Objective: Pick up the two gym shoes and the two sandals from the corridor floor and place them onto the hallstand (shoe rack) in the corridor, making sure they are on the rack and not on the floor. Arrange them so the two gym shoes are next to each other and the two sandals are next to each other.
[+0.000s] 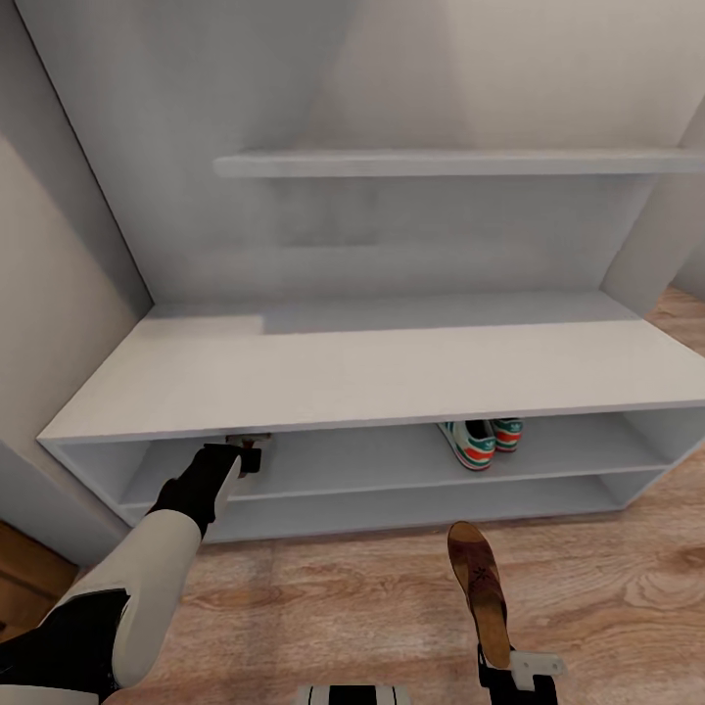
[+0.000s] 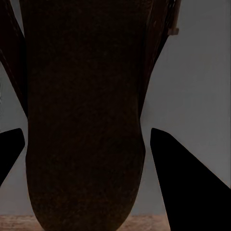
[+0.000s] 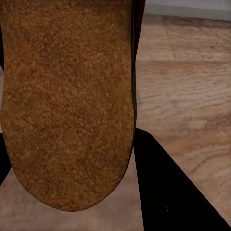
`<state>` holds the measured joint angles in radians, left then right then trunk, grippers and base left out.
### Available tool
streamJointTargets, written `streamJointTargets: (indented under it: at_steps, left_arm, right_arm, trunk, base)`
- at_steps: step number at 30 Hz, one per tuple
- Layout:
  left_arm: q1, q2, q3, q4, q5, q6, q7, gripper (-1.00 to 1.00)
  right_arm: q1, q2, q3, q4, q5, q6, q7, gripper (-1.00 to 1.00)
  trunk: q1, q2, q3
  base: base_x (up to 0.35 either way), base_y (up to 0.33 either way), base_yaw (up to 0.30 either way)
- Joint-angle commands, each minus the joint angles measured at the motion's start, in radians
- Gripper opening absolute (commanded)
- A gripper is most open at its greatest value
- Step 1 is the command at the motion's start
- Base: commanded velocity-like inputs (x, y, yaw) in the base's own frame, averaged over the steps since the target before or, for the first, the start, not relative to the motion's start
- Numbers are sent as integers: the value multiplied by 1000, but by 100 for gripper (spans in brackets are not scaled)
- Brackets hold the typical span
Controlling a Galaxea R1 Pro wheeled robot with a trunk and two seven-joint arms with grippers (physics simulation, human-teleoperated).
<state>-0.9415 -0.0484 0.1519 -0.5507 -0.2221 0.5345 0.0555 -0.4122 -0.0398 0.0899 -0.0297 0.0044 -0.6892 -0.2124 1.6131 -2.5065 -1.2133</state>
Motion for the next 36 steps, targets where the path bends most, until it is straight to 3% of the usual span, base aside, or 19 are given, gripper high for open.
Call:
streamJointTargets:
  at_steps: [1, 14, 15, 26, 36]
  left_arm:
    - [0, -1, 7, -2, -11, 4, -5, -100]
    - [0, -1, 8, -1, -11, 3, -6, -100]
    - [0, -1, 7, -1, -11, 2, -6, 100]
    - [3, 1, 5, -1, -11, -1, -8, 100]
    - [3, 1, 2, 0, -12, -2, -8, 100]
  right_arm:
    - [0, 0, 8, 1, -3, -1, -7, -100]
    - [0, 0, 8, 1, -3, -1, -7, -100]
    - [0, 0, 8, 1, -3, -1, -7, -100]
    - [0, 0, 8, 1, -3, -1, -7, -100]
    - [0, 0, 9, 1, -3, -1, -7, -100]
  trunk:
    - [0, 0, -1]
    - [0, 0, -1]
    - [0, 0, -1]
    - [0, 0, -1]
    - [0, 0, -1]
  base:
    - [27, 8, 0]
    - [4, 1, 0]
    - [0, 0, 0]
    - [0, 0, 0]
    - [-276, 60, 0]
